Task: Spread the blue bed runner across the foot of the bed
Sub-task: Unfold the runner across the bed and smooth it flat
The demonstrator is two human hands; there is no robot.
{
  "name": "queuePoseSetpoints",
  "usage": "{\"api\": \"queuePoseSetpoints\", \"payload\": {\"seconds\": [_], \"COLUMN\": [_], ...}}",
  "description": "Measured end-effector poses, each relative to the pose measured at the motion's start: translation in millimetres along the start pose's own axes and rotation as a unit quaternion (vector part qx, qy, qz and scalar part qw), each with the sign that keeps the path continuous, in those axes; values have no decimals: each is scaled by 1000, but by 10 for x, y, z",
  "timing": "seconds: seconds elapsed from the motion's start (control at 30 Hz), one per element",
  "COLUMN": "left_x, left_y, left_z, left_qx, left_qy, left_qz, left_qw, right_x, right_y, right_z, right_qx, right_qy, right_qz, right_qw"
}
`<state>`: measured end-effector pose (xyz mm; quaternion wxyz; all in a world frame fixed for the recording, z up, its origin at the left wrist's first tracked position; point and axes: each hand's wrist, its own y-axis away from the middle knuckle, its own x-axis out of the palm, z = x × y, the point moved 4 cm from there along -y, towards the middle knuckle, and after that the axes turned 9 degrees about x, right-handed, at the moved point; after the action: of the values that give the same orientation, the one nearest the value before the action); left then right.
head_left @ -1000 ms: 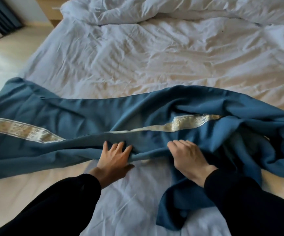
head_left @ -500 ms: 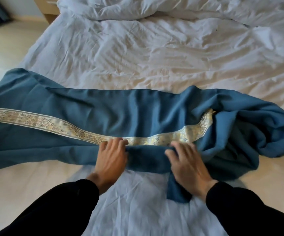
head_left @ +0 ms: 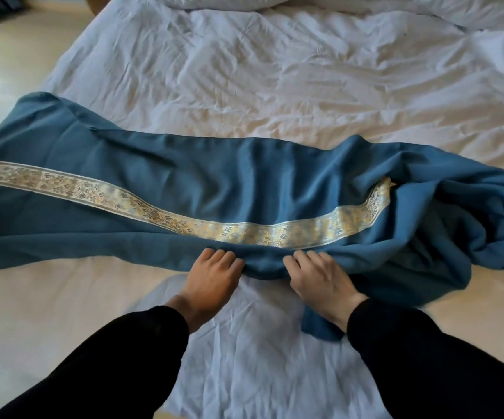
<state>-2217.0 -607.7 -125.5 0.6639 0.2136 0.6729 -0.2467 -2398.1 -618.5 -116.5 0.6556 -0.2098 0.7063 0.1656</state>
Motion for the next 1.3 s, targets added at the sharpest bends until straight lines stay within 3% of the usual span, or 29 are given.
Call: {"api": "queuePoseSetpoints", "payload": {"seconds": [0.2,0.3,0.4,0.6,0.83,1.0,1.1,1.2,1.3], "left_x": [-198,-110,50,67,-182,-279,-298,-310,-228], "left_y": [99,151,133,-17,54,202,289,443,617], "left_z": [38,-35,-52,-2,-11,-155,-279,-398,-610], "left_qx": [1,2,-31,-33,3,-9,-7,38,112], "left_qy": [42,10,-42,-63,4,70,102,117,95], "left_qz": [-22,59,128,106,22,16,16,23,101], "left_qw": [999,998,990,992,1000,997,995,992,984], "right_x": [-70,-57,66,98,-146,-54,-111,-134,-30], "right_y": [201,266,318,110,67,208,210,362,704], "right_z": [-34,-14,75,17,201,254,236,313,542], "right_qx": [-43,-60,-71,47,-6,-11,-5,-73,-141], "right_qy": [-25,-42,10,86,-2,-4,-1,-41,-90], "right_qz": [-83,-76,-23,-29,-147,-97,-109,-105,-14], "right_qw": [995,994,997,995,989,995,994,991,986]}}
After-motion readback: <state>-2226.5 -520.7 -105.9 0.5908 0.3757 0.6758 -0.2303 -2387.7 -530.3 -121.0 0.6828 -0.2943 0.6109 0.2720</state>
